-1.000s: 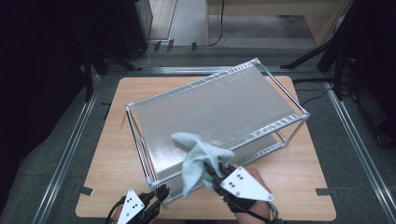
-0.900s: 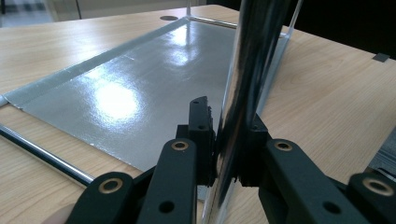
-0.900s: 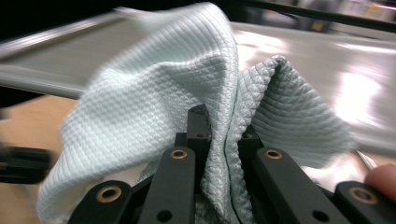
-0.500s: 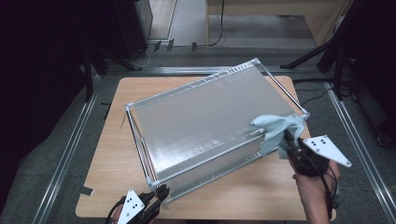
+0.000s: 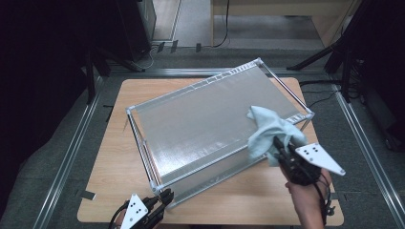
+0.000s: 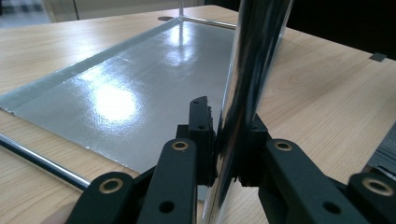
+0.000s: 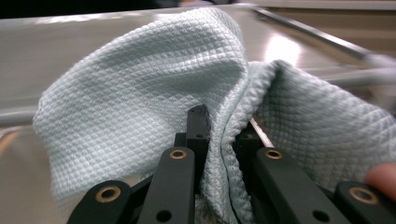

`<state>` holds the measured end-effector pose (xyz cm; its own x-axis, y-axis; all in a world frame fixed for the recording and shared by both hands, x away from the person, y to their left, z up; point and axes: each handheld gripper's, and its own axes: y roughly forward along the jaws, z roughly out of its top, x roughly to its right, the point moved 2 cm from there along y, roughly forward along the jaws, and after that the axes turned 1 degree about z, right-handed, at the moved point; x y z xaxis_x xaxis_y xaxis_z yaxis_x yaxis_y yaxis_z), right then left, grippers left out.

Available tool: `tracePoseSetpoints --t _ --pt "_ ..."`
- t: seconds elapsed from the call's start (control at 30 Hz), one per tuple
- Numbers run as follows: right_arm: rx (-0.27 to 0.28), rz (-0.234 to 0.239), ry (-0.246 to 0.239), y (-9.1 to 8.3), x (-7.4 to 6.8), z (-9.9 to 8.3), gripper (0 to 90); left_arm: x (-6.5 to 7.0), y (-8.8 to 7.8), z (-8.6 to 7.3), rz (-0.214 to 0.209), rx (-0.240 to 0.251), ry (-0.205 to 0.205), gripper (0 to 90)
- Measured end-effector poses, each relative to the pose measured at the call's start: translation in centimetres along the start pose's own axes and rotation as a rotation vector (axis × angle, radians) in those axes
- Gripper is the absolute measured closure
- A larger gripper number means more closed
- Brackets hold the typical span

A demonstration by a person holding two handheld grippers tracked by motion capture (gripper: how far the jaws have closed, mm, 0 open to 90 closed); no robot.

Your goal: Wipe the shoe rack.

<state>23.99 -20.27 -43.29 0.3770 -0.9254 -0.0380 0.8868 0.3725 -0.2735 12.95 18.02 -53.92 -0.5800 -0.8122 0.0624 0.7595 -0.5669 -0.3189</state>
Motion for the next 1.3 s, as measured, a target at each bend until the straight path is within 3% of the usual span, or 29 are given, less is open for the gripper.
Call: tracePoseSetpoints --t 0.13,0.3,0.4,0.57,0.63,0.73,0.87,1.0,1.3 --pt "-0.002 0.117 -0.052 -0.4 -4.4 -0.4 82.5 0.1 0.1 0.0 -0.005 0.001 0.003 80.4" --pt "-0.002 0.294 -0.153 -1.0 -11.0 -0.6 82.3 0.2 0.2 0.0 -0.011 0.002 0.003 80.4" --pt "-0.002 0.375 -0.203 -1.2 -14.1 -0.8 82.3 0.2 0.1 0.0 -0.015 0.001 0.008 80.4" --pt "0.007 0.495 -0.235 -1.4 -17.7 -1.1 81.7 0.1 0.1 -0.1 -0.019 0.002 0.011 80.4" --pt "0.020 0.505 -0.261 -1.3 -18.3 -1.3 81.6 0.1 0.1 -0.1 -0.021 0.002 0.014 80.5" --pt "0.026 0.517 -0.240 -1.2 -17.8 -1.4 81.9 0.0 0.1 -0.1 -0.022 0.001 0.017 80.5" --pt "0.023 0.453 -0.231 -1.2 -16.0 -1.3 81.9 0.0 0.1 -0.1 -0.027 0.001 0.017 80.5" --pt "0.014 0.351 -0.180 -1.1 -12.3 -0.9 82.0 0.0 0.1 0.0 -0.028 0.001 0.017 80.5" --pt "-0.006 0.089 -0.066 0.0 -2.5 -0.8 82.2 0.0 0.1 -0.1 -0.029 0.003 0.016 80.5"
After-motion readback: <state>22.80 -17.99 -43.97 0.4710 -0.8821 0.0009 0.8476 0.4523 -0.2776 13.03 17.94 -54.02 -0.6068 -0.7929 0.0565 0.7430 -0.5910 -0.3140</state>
